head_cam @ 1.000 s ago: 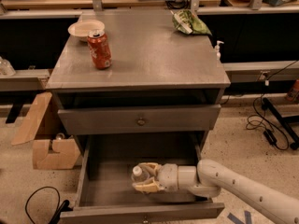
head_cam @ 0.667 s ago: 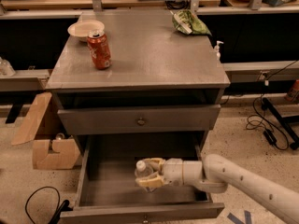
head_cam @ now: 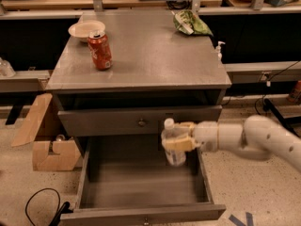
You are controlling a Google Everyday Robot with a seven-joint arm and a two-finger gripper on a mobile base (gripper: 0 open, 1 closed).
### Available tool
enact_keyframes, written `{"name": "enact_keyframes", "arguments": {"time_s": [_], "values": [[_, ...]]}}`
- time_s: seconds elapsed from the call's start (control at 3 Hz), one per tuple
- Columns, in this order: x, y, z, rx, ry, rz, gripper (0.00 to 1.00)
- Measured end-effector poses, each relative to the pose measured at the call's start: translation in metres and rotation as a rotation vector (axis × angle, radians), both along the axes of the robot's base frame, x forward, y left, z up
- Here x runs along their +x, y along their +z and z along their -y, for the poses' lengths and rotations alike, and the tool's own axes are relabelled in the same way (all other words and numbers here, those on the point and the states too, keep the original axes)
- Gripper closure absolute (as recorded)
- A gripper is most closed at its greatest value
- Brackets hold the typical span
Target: Pick blue plastic bottle from middle drawer and place on counter
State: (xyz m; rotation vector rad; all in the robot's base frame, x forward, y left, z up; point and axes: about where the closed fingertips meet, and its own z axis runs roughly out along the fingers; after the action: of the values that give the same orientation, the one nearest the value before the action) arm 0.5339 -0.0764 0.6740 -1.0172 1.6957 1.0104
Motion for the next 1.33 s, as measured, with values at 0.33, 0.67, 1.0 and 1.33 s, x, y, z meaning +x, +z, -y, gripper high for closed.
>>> {"name": "enact_keyframes", "arguments": {"time_s": [0.33,0.67,1.0,1.33], "values": [[0.031,0.088,0.036,0.002,-0.077,-0.008,1.00],[0.058,0.167,0.066,0.022,-0.160,0.008,1.00],[0.083,0.241,0.087,0.054,-0.242,0.044,1.00],[0.113,0.289,0.089,0.096,-0.316,0.066,1.00]]}}
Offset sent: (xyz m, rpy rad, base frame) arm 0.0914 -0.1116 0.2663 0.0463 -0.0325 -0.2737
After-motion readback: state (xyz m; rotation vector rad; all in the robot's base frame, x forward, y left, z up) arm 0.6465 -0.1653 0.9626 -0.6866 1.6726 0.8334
